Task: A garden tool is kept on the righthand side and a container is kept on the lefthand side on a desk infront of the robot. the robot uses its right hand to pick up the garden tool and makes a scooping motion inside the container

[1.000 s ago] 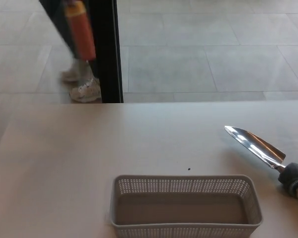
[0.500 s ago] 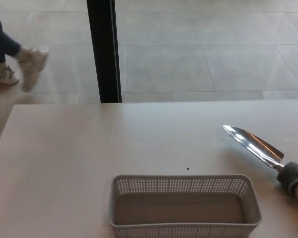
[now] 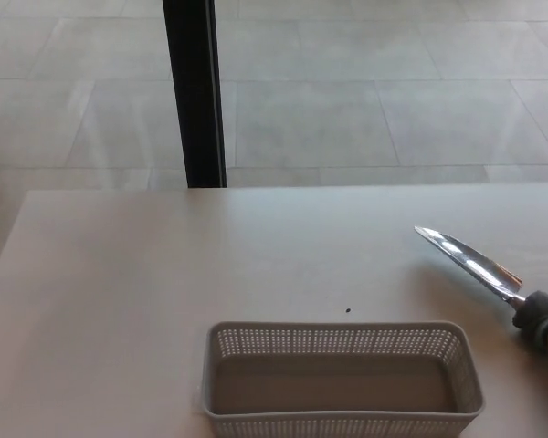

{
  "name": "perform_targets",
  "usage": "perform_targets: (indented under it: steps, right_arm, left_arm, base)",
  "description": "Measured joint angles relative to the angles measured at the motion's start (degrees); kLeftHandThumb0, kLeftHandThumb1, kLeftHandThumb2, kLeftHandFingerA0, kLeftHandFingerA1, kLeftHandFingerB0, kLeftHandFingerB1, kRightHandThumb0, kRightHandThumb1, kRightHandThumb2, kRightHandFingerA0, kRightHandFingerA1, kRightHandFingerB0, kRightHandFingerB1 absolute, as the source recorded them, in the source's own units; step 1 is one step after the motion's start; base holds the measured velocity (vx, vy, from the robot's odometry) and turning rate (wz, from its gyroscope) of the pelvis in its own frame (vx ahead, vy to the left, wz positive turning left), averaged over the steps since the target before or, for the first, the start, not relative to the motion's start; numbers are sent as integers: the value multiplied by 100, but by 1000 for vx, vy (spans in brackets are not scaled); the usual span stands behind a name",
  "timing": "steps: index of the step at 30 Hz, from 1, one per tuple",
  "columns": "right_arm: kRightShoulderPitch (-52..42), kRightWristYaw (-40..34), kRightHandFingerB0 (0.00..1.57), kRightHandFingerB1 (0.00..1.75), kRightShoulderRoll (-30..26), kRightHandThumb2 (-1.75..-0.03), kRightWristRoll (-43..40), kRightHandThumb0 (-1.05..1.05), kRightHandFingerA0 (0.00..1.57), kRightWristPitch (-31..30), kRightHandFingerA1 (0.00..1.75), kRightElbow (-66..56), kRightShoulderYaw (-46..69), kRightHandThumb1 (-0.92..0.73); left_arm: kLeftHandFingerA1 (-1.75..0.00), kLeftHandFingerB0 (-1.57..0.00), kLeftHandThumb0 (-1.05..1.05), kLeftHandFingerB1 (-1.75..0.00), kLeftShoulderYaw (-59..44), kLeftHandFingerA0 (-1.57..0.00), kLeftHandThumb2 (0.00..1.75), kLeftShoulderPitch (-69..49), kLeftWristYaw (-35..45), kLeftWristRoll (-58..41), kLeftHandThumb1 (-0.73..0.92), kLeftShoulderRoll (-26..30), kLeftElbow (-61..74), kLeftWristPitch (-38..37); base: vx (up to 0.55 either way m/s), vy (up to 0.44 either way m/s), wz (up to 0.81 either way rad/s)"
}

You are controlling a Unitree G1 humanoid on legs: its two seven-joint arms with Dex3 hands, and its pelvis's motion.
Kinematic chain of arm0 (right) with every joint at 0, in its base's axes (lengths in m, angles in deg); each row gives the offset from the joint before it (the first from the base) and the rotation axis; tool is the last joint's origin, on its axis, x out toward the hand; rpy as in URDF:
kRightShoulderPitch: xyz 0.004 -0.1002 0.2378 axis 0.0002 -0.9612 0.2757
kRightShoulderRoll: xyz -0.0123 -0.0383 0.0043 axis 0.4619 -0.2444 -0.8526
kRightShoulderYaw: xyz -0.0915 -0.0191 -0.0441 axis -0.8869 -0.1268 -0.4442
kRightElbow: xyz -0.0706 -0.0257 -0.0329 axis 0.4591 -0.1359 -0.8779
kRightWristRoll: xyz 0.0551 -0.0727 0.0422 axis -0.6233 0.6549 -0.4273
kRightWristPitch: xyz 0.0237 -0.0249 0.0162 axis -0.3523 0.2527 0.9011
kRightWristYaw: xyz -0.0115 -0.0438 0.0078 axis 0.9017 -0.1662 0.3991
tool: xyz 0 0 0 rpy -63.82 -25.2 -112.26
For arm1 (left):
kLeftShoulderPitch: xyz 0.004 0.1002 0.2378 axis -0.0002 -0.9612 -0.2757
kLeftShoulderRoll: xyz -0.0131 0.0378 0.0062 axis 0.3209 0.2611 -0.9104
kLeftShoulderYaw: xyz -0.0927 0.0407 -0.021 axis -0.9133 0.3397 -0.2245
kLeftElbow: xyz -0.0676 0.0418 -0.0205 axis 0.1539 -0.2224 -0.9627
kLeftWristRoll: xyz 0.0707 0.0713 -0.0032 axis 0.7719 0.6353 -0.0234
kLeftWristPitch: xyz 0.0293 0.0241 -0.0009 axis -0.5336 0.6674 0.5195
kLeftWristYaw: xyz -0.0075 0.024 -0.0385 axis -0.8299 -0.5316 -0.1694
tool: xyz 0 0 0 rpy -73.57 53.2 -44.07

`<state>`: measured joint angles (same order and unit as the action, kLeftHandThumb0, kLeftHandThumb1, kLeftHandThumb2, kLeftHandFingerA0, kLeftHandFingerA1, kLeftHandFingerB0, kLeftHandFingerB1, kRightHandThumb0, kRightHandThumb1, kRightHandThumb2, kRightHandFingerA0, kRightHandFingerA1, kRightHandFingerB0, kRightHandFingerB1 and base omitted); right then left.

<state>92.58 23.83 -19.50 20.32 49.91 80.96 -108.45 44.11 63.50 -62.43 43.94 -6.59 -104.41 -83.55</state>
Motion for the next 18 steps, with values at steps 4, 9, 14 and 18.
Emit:
perform_targets:
  steps: [4, 9, 14, 18]
  right_arm:
    - [21, -140, 11, 29, 225, -95, 193, -94, 0, -92, 24, 198, -133, -58]
    - [101, -196, 7, 16, 372, -96, 405, -98, 0, -295, 16, 324, -344, -60]
    - [238, -46, 1, 32, 433, -93, 627, -77, 12, -703, 56, 416, -616, -48]
    - [330, 57, 7, 31, 473, -86, 828, -64, 49, -996, 75, 501, -853, -52]
  left_arm:
    - [-65, -61, -57, -45, -64, -69, 59, 5, 14, -25, 63, -13, -3, -42]
    - [-66, -60, -59, -45, -77, -68, 59, 20, 45, -51, 64, -26, 1, -95]
    - [-65, -60, -57, -46, -85, -68, 60, 32, 57, -84, 65, -30, 10, -120]
    - [-69, -64, -57, -45, -18, -72, 60, 79, 45, -83, 66, -30, -2, -120]
  base:
    - [0, 0, 0]
    - [0, 0, 0]
    - [0, 0, 0]
    - [0, 0, 0]
